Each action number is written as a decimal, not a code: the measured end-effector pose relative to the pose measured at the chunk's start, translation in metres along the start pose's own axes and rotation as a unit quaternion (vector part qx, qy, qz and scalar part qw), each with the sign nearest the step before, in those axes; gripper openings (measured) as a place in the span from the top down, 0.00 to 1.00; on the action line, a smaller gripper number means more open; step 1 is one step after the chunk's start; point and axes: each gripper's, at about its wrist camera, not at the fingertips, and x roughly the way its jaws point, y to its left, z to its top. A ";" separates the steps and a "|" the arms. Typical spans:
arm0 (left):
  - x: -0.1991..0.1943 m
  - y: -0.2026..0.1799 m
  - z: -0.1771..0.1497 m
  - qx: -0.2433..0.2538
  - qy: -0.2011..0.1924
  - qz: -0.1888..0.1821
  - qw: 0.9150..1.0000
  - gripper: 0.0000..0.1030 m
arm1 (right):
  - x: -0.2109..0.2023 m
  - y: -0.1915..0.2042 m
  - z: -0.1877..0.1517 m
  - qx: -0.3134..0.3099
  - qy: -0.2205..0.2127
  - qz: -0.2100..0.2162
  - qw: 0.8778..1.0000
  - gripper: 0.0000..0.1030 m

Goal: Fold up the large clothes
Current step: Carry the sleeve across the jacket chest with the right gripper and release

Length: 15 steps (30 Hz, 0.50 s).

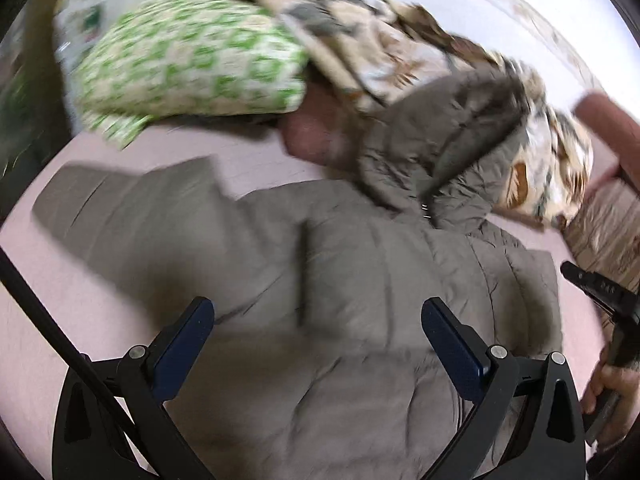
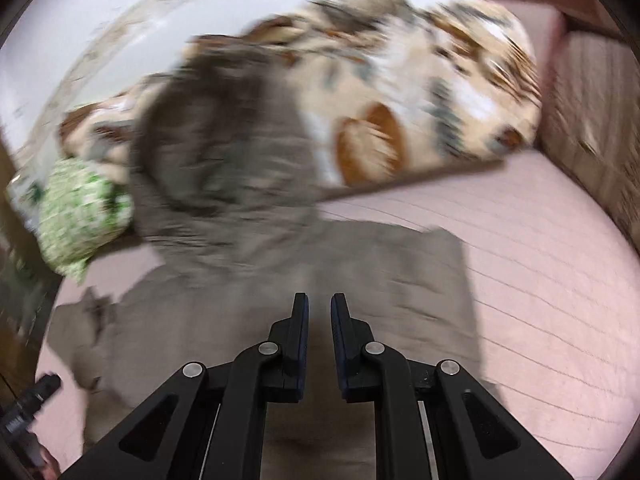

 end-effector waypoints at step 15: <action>0.128 -0.039 -0.005 0.040 0.134 0.021 0.990 0.00 | 0.085 -0.036 -0.026 -0.009 0.117 -0.010 0.993 0.87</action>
